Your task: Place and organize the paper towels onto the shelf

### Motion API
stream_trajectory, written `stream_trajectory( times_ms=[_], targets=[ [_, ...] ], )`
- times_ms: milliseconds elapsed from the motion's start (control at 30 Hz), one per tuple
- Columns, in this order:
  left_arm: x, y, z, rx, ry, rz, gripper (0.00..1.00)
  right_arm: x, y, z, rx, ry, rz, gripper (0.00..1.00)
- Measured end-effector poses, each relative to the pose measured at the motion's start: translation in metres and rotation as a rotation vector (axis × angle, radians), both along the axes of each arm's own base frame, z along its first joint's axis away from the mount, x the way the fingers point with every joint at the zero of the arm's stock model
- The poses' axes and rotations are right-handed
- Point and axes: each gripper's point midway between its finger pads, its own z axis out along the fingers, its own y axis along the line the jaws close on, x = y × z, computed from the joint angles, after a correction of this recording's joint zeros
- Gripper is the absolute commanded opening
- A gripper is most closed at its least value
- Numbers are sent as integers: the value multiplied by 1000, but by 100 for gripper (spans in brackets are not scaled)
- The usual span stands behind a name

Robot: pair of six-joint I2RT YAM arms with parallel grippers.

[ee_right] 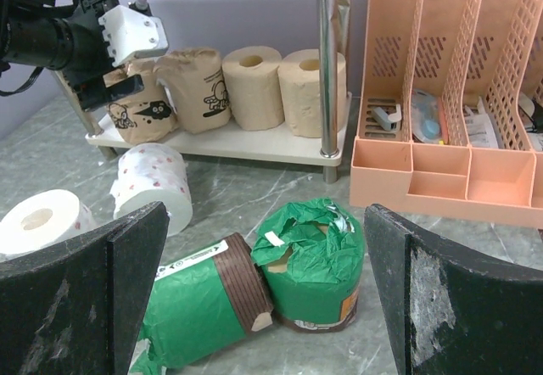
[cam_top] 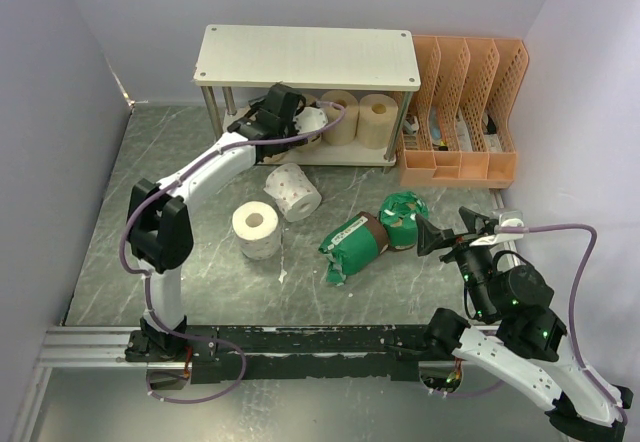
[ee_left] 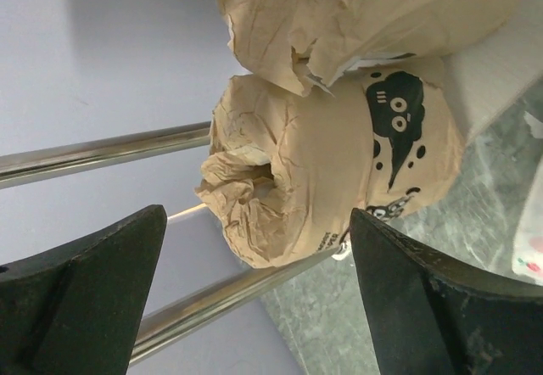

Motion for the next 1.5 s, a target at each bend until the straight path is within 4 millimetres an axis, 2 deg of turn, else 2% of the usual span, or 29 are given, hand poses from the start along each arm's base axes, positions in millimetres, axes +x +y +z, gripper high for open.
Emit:
stream_trajectory(
  times_ms=[133,233,333,467,600,700,800,900,1000,1133,1267,1333,1433,1500],
  targets=[
    [-16,-6,3,-35,79,-16,100,-1,-1,1,6,-4,0,100],
    [-42,-12,6,-63,158,-61,100,-1,-2,2,13,-9,0,100],
    [-84,-17,19,-108,258,-143,100,-1,-2,2,13,-9,1,100],
    [-153,-17,56,-221,363,-308,99,-1,-1,2,10,-6,0,100],
    [-229,2,90,-329,417,-443,98,5,7,-4,-26,22,0,100],
    [-266,28,116,-419,372,-449,98,11,18,-14,-78,59,9,100],
    [-280,65,146,-545,259,-346,98,17,32,-25,-136,97,28,100],
    [-291,103,157,-692,158,-194,98,22,49,-35,-208,144,70,100],
    [-303,125,145,-804,120,-83,98,30,72,-43,-308,203,125,100],
    [-312,149,109,-951,76,95,98,49,112,-40,-437,271,181,100],
    [-318,165,92,-1067,-7,219,98,61,163,-33,-479,270,300,100],
    [-318,172,89,-1109,-57,264,99,53,191,-29,-471,219,406,100],
    [-316,177,86,-1142,-85,293,98,23,237,-24,-486,110,593,100],
    [-312,178,86,-1156,-87,303,98,9,267,-29,-535,58,685,99]
  ],
)
